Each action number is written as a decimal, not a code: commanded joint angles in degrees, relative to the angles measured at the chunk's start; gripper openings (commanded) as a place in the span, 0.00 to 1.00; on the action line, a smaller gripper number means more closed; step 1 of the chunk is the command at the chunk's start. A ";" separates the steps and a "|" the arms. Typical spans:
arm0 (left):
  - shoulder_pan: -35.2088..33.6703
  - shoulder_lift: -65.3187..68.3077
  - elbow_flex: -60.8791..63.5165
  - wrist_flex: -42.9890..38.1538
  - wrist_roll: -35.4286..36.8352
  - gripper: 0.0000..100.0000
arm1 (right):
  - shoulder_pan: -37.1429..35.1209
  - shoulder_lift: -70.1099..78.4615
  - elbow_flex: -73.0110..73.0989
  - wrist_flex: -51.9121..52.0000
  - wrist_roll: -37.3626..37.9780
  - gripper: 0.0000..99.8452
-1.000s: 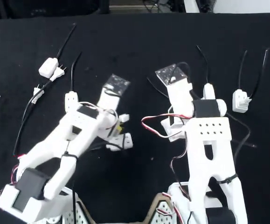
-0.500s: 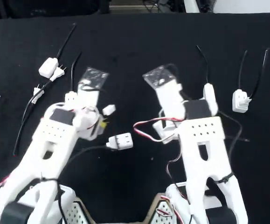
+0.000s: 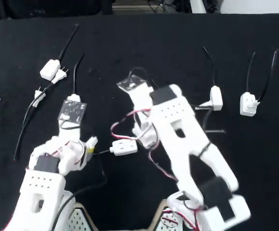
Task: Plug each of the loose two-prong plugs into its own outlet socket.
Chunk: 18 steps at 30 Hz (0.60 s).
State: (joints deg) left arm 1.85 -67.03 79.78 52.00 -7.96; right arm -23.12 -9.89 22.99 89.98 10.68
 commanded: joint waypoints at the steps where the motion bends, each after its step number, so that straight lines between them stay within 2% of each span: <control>1: -1.10 -8.18 3.38 -2.37 1.41 0.21 | -2.46 5.76 -11.03 5.54 -3.34 0.01; 10: -0.66 -15.65 5.76 0.35 1.14 0.21 | -2.46 19.12 -23.69 10.64 -7.91 0.01; 18: -0.66 -15.91 5.76 0.26 1.14 0.21 | -6.59 22.02 -25.63 10.81 -12.57 0.01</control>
State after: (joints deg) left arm 1.32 -82.15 86.37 52.18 -7.34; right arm -26.64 12.18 0.40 99.12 1.10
